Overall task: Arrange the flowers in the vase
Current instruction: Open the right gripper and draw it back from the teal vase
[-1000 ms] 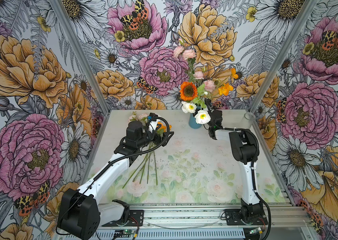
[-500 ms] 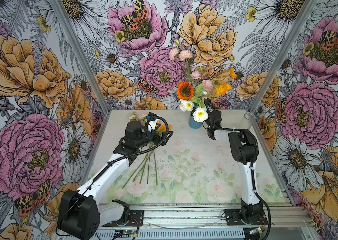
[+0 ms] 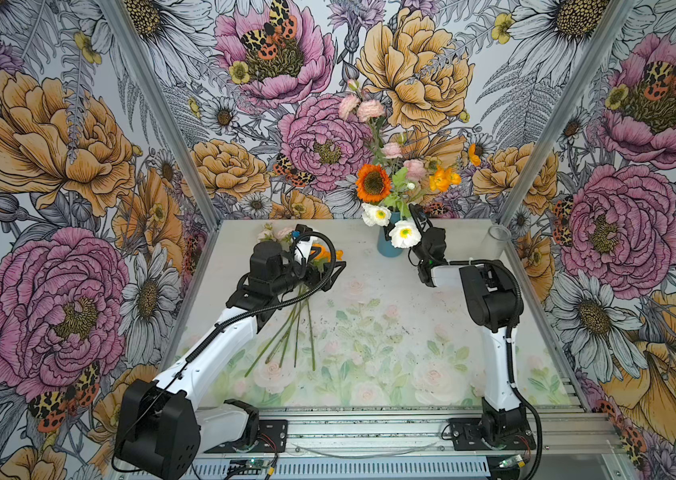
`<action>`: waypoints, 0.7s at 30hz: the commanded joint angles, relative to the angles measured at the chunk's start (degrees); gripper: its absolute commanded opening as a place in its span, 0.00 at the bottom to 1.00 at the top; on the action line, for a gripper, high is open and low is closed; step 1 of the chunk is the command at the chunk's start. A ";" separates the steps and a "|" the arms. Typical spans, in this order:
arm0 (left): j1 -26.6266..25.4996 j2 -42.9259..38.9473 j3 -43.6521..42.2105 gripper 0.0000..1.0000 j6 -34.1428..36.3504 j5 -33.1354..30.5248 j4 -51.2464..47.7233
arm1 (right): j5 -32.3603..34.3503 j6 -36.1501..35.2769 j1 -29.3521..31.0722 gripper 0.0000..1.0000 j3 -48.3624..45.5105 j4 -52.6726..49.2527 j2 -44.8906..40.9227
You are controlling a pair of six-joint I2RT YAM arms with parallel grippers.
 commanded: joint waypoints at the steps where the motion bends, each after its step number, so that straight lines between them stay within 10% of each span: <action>1: 0.61 -1.36 1.04 0.99 -0.84 1.93 1.28 | -0.32 -0.64 -0.03 1.00 -3.17 3.91 -3.88; 21: 2.56 -2.93 0.43 0.99 -0.62 1.52 1.27 | -1.17 2.89 -0.55 1.00 -24.43 4.93 -22.67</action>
